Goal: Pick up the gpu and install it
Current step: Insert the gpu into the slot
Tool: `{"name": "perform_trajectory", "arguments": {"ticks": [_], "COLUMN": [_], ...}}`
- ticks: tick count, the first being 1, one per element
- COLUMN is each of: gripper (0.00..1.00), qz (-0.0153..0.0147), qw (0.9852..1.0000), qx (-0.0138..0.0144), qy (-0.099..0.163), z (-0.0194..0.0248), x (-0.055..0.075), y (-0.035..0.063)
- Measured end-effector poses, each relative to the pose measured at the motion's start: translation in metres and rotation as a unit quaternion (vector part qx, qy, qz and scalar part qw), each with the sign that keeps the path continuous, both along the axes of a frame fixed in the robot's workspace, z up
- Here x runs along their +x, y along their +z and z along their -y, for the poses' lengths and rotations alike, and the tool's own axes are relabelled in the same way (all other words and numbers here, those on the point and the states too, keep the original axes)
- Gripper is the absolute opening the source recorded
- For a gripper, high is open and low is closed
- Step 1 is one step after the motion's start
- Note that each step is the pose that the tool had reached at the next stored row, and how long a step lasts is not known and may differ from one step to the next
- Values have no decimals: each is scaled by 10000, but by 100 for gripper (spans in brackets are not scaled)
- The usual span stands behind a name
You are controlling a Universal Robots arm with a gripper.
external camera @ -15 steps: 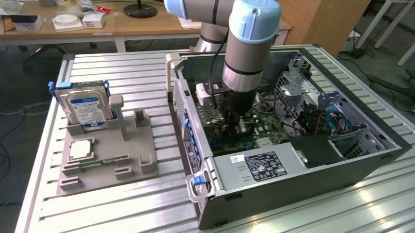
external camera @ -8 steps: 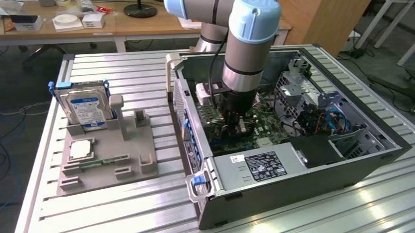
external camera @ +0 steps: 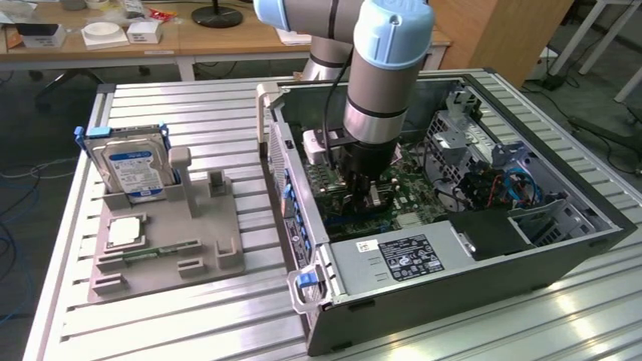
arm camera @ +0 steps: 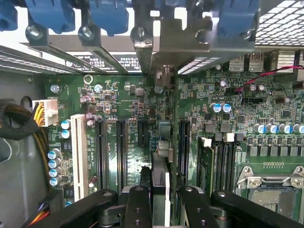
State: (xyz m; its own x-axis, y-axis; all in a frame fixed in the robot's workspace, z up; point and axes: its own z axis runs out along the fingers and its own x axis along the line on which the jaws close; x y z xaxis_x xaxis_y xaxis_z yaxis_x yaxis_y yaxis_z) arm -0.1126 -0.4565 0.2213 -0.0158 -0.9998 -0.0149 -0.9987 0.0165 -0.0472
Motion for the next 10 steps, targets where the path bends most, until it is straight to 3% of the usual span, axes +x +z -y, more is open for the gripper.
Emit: {"name": "perform_trajectory", "arguments": {"ticks": [4,5,10], "gripper": [27,27,34], "qz": [1,-2,0], "qw": [10000,10000,10000], "qx": [2,14,3], "qy": [0,-5,-1], "z": [0,-4,-1], "x": [0,-6,-2], "y": [4,4,125]}}
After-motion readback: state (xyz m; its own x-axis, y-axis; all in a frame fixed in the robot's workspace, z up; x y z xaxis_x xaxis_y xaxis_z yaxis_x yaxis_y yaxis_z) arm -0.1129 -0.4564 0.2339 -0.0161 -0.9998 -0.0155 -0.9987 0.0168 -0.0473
